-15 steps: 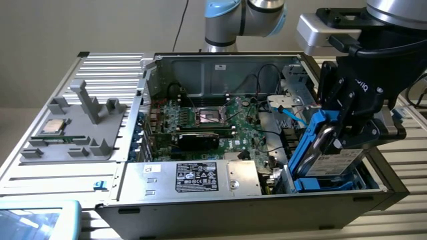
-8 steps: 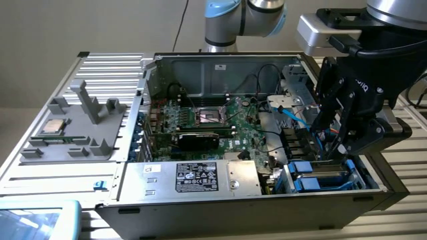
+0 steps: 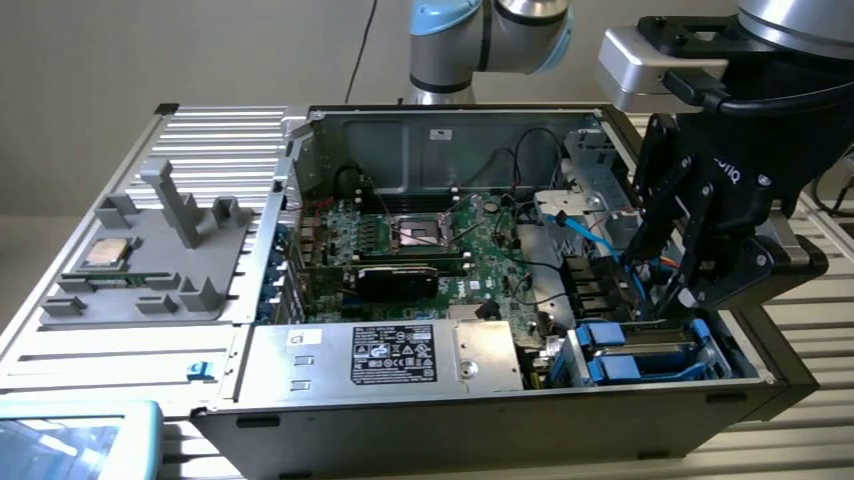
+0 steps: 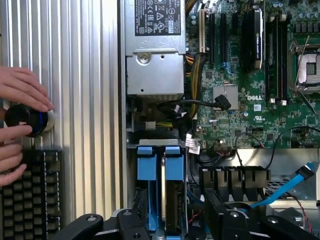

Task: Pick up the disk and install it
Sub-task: 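Insert the disk into the insertion slot, then insert the first disk wire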

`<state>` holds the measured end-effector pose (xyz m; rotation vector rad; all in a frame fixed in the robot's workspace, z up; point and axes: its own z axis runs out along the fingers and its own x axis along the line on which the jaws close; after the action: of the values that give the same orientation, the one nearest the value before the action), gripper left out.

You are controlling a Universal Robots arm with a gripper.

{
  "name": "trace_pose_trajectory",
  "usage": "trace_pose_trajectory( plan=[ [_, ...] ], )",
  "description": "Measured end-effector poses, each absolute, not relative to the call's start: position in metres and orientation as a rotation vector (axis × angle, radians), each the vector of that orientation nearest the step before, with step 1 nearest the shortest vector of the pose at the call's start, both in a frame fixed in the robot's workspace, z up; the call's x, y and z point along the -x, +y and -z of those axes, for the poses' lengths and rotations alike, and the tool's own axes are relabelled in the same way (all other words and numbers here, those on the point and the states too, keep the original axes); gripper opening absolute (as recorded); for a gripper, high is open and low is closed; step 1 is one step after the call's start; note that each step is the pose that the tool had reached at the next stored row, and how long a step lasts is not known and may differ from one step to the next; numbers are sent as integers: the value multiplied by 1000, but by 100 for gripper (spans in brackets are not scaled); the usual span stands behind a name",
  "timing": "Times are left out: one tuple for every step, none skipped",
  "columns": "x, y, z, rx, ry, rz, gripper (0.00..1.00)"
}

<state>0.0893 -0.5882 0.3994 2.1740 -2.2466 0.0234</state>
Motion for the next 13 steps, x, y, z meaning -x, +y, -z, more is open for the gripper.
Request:
trace_pose_trajectory(
  plan=[
    [-89,-588,-399,-2173,-2246,-22,58],
    [-89,-588,-399,-2173,-2246,-21,58],
    [-89,-588,-399,-2173,-2245,-20,58],
    [-89,-588,-399,-2172,-2245,-19,58],
    [-89,-589,-399,-2172,-2244,-18,58],
    [-89,-589,-399,-2171,-2244,-17,58],
    [-90,-589,-399,-2171,-2243,-16,58],
    [-90,-589,-399,-2171,-2243,-15,58],
    [-90,-589,-399,-2170,-2242,-14,58],
    [-90,-589,-399,-2170,-2242,-12,58],
    [-90,-589,-399,-2169,-2241,-11,58],
    [-90,-589,-399,-2169,-2241,-10,58],
    [-90,-589,-399,-2168,-2240,-9,58]
  ],
)
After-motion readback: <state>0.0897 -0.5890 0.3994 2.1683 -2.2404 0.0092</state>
